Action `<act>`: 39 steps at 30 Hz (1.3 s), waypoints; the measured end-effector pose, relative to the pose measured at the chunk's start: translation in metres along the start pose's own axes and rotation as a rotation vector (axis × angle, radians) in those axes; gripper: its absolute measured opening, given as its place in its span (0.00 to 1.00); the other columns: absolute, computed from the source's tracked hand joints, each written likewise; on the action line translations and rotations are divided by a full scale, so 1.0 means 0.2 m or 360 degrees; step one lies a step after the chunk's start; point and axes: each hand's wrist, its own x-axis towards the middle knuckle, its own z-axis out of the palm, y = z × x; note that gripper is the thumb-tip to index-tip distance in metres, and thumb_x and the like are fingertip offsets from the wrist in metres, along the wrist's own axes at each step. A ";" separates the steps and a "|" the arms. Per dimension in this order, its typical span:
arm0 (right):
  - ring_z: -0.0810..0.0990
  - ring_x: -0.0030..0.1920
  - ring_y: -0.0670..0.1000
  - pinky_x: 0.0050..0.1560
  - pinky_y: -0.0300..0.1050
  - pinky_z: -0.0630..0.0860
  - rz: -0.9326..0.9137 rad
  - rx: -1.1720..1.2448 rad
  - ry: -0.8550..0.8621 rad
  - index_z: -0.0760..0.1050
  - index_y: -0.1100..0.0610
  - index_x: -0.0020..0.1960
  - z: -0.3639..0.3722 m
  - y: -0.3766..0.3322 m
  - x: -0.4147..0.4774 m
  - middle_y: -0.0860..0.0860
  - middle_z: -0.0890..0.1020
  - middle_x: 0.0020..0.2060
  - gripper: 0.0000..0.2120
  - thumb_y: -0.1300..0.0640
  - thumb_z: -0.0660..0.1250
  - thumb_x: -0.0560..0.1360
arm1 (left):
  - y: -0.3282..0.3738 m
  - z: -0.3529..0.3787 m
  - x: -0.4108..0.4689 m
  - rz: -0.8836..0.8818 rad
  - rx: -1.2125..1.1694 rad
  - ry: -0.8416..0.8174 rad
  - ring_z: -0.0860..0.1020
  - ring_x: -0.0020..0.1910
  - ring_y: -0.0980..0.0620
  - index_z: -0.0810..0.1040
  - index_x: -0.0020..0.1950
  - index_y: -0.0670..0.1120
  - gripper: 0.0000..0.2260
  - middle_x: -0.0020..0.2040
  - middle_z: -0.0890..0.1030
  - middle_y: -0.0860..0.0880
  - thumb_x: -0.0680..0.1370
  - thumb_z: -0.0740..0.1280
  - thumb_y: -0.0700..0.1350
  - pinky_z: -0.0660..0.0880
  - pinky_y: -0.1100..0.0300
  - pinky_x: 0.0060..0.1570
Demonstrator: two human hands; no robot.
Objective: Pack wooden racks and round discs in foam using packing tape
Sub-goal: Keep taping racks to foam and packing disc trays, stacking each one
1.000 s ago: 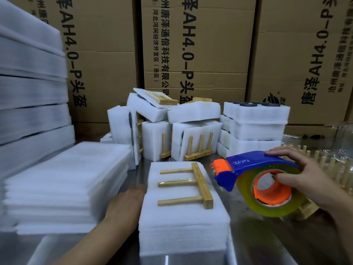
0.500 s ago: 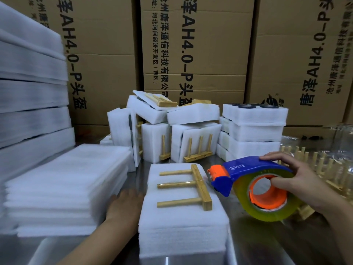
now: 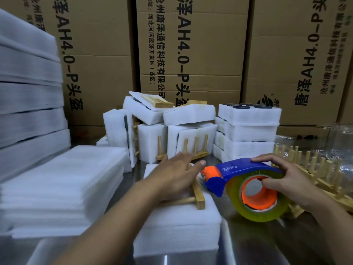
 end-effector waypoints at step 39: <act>0.63 0.59 0.31 0.46 0.31 0.70 -0.0192 -0.1304 -0.0599 0.66 0.21 0.57 -0.32 -0.17 0.01 0.23 0.54 0.59 0.38 0.62 0.73 0.69 | -0.05 0.09 0.03 -0.0112 0.0000 -0.0349 0.44 0.76 0.56 0.44 0.77 0.54 0.23 0.78 0.44 0.54 0.82 0.40 0.56 0.41 0.51 0.74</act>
